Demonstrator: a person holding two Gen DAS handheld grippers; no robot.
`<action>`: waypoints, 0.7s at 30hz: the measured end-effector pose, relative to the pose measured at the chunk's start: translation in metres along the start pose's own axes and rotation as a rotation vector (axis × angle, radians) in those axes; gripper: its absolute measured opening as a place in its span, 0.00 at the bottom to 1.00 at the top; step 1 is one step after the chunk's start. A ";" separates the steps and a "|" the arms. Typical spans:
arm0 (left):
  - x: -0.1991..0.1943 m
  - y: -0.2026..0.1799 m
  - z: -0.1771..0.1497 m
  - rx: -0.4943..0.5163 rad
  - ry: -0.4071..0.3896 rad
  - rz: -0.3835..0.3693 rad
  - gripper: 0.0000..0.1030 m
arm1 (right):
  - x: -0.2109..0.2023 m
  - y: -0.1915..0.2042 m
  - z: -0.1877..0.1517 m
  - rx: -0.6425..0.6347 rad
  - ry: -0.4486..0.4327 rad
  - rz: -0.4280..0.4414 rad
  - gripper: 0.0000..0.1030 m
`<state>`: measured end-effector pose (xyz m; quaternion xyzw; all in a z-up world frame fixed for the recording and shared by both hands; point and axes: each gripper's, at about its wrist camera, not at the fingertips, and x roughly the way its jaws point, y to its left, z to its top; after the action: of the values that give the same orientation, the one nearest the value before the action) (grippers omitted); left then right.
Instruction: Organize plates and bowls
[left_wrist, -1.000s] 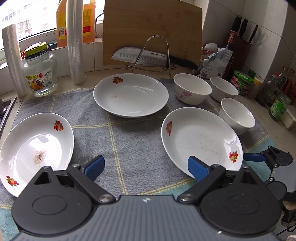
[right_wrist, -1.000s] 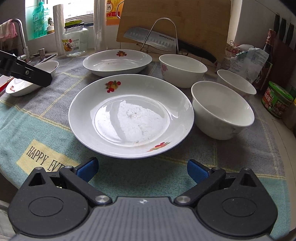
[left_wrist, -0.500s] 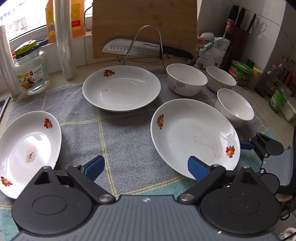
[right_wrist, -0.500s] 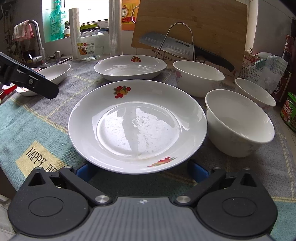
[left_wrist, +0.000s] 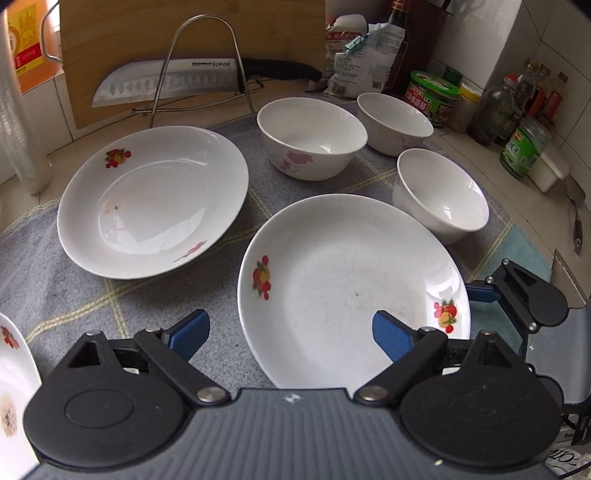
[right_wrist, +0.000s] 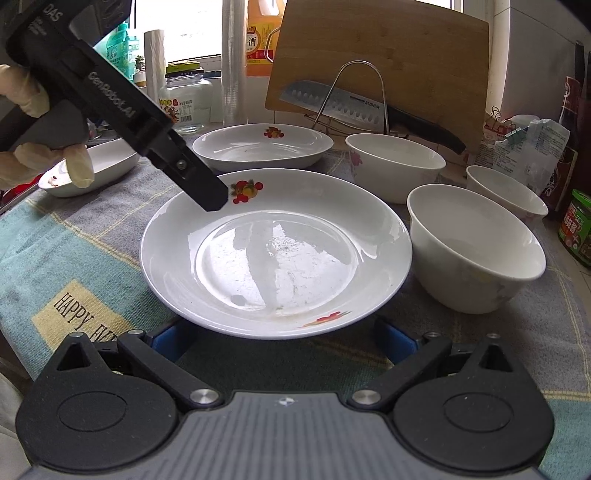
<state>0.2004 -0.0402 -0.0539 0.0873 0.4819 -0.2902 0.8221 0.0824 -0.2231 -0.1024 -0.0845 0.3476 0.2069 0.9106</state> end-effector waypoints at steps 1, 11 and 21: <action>0.005 0.001 0.004 0.008 0.013 -0.006 0.89 | 0.000 0.000 0.000 0.001 -0.002 -0.001 1.00; 0.035 -0.002 0.029 0.110 0.098 -0.040 0.73 | -0.003 -0.001 -0.003 -0.003 -0.015 0.000 1.00; 0.051 -0.004 0.044 0.147 0.135 -0.066 0.70 | -0.002 -0.005 0.002 -0.025 0.016 0.027 1.00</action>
<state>0.2497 -0.0818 -0.0735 0.1507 0.5163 -0.3449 0.7692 0.0849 -0.2276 -0.0997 -0.0927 0.3532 0.2228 0.9039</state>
